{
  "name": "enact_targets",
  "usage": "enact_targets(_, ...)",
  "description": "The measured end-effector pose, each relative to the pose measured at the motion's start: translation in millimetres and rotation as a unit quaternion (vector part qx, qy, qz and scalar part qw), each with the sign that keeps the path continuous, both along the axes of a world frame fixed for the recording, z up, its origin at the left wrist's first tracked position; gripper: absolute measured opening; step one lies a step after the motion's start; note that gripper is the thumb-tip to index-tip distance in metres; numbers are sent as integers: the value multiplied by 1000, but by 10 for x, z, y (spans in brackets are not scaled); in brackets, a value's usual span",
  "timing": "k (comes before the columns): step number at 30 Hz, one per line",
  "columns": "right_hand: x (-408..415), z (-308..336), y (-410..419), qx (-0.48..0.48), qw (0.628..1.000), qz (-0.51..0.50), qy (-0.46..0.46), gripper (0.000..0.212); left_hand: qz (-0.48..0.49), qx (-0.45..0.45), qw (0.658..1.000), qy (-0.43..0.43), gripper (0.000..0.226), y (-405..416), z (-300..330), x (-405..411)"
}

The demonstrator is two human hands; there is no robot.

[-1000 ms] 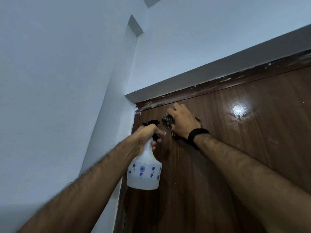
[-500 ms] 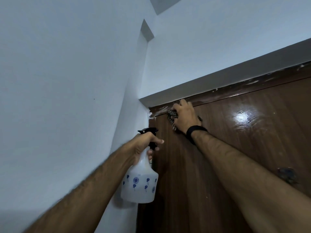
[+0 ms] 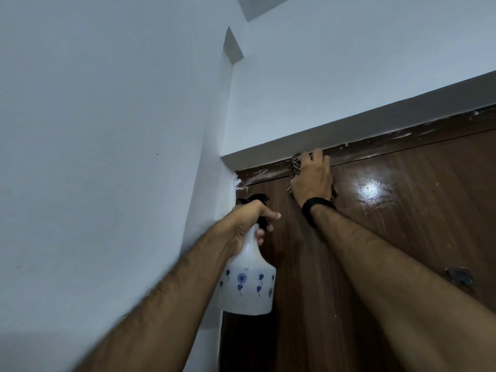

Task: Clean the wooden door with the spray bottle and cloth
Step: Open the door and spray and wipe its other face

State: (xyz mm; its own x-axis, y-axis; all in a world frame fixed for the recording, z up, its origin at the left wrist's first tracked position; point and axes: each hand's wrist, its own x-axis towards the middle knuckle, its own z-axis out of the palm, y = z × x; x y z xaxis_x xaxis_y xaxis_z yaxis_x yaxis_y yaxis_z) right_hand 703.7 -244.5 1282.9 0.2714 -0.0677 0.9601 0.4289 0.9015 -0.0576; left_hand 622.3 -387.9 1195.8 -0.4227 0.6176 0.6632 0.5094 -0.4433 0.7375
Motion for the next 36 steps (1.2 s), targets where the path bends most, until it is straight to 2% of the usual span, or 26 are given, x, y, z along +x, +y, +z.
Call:
enact_targets(2, -160, 20, -52, 9, 999, 16, -33, 38, -4, -1, 1000, -6, 14, 26, -1, -23)
enact_targets(7, -652, 100, -318, 67, 968, -3, -242, 32, -28, 23, 998, -49, 10, -41, -18, -130)
enact_targets(9, -728, 88, -382, 67, 960, -25, -270, 32, -24, 22, 998, -57, 8, -69, -57, -166)
enact_targets(11, -686, 52, -362, 62, 969, -25, -237, 35, -11, 19, 999, -50, 11, -80, -93, -174)
enact_targets(15, -261, -19, -89, 45, 994, -16, -95, 34, -4, 11, 1000, -26, 13, -35, -89, -116)
enact_targets(21, 640, 13, 311, 16, 1000, -26, -1, 37, -30, -10, 999, -16, 13, 103, -81, 58)
enact_targets(25, 793, -9, 405, 30, 999, 1, -18, 32, -36, -4, 999, -13, 13, 182, 17, 247)
enact_targets(31, 849, -76, 385, 104, 977, -47, -178, 28, -76, -7, 997, -17, 12, 367, 127, 480)
enact_targets(33, 1023, 32, 394, 78, 982, -65, -157, 32, -87, 6, 996, -18, 13, 450, 137, 586)
enact_targets(36, 1388, 130, 518, -6, 998, -51, -35, 39, -106, 4, 994, -19, 16, 550, 153, 728)
